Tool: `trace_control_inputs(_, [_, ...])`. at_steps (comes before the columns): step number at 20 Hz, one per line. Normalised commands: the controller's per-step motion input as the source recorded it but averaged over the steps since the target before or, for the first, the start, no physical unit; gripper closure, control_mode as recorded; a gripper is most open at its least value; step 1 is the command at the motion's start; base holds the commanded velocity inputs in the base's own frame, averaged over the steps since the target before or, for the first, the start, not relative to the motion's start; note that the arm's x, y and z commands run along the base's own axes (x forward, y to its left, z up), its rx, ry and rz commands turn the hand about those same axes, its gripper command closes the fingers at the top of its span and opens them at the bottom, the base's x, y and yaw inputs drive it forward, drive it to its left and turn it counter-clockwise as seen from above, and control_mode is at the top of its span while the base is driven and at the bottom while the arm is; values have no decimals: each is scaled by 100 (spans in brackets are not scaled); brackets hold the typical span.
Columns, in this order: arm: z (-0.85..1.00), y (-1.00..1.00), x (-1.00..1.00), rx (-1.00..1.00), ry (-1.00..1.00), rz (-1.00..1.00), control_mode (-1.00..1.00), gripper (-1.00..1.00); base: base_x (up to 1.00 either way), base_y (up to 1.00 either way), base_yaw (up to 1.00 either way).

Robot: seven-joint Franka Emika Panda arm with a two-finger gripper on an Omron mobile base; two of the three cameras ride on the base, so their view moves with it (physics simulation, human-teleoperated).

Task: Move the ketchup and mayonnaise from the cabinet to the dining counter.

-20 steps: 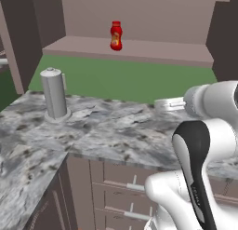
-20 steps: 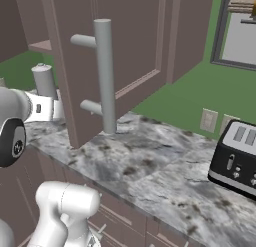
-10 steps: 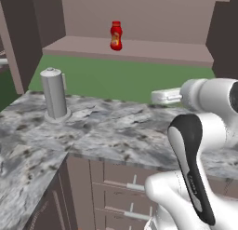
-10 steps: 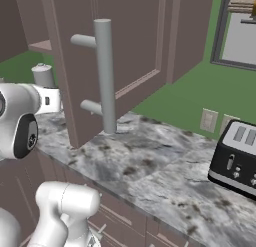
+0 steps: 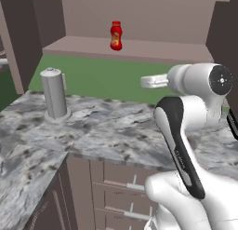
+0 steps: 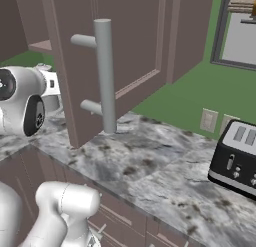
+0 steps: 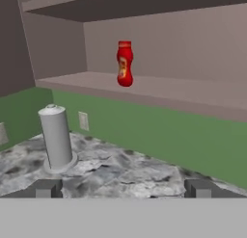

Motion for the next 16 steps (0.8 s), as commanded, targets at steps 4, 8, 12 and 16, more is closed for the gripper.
trace_control_inputs(4, [36, 10, 52, -1, 7, 0, -100, -100, 0, 0, 0])
trace_control_inputs(8, [25, 2, 56, 0, 4, 0, -100, -100, 0, 0, 0])
trace_control_inputs(12, [10, 11, 51, 0, 0, 0, -100, -100, 0, 0, 0])
trace_control_inputs(16, [2, 14, 49, 0, 0, 0, -100, -100, 0, 0, 0])
